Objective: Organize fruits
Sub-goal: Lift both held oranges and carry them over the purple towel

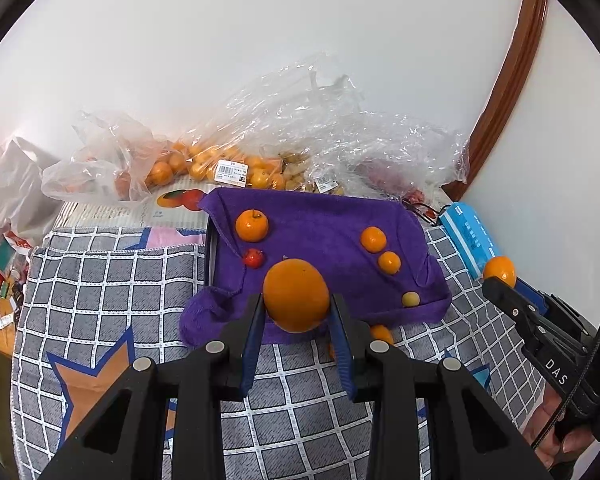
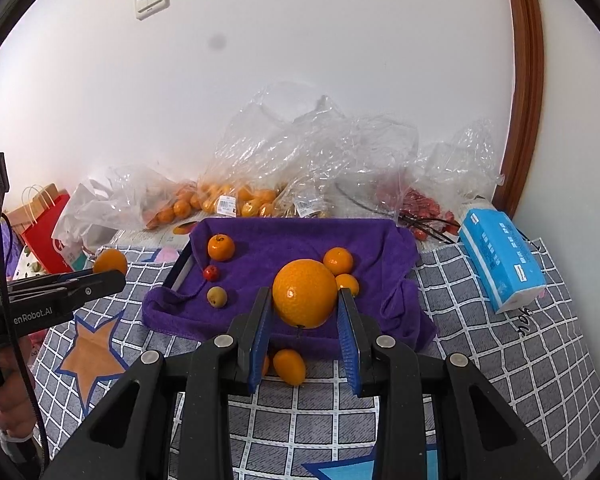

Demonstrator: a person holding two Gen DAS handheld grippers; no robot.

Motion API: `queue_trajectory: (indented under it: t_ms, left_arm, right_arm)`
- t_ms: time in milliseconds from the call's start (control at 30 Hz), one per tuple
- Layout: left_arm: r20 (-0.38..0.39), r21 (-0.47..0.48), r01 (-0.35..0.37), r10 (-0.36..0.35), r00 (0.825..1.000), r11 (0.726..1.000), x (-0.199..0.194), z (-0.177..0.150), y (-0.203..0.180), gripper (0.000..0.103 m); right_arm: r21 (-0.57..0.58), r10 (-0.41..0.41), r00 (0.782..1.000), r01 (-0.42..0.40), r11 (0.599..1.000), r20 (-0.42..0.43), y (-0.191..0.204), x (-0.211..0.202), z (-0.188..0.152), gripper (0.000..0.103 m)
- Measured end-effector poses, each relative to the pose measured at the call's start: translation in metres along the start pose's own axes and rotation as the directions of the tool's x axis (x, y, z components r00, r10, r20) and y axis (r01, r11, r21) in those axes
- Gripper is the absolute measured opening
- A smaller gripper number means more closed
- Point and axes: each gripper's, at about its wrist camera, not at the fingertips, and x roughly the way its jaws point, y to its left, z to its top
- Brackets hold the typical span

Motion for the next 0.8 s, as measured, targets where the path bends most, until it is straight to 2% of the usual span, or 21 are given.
queue_trajectory:
  t_ms: [800]
  left_arm:
    - [-0.004,-0.010,0.010,-0.010,1.000,1.000,0.021,0.022,0.008,0.031]
  right_arm:
    - [0.010,-0.016,1.000,0.017,1.000,-0.012,-0.009,0.024,0.014,0.032]
